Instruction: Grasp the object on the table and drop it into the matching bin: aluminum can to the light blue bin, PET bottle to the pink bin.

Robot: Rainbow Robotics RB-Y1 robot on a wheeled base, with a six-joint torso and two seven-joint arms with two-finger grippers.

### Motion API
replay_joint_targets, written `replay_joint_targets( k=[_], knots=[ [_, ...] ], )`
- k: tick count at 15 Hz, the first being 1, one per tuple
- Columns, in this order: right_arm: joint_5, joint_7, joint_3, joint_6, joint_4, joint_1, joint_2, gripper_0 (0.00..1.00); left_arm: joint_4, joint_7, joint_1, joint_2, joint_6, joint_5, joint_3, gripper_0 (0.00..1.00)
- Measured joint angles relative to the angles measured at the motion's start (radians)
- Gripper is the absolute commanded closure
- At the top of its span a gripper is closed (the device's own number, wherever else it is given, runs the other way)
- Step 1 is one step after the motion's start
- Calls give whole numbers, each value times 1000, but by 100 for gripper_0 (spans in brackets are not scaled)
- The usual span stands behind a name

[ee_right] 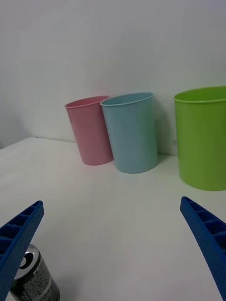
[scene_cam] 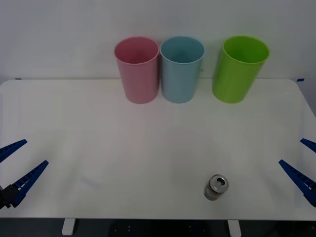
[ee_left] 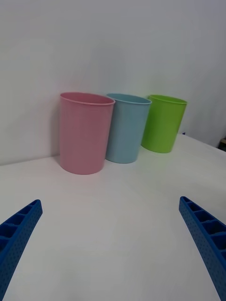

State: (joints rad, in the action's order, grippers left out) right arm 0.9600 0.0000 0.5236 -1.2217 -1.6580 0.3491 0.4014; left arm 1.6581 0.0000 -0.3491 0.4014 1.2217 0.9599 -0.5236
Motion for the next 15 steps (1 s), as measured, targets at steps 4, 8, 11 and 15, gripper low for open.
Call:
replay_joint_targets(
  k=[4,8,11,15],
  knots=[
    [-19,0,-15,6,-6,13,26,0,0,0,0,0,0,0,0,0],
    [-47,8,-35,-8,-8,44,73,0,0,0,0,0,0,0,0,0],
    [-49,28,-45,-40,-8,70,95,0,0,0,0,0,0,0,0,0],
    [-49,77,-65,-71,-8,90,106,0,0,0,0,0,0,0,0,0]
  ],
)
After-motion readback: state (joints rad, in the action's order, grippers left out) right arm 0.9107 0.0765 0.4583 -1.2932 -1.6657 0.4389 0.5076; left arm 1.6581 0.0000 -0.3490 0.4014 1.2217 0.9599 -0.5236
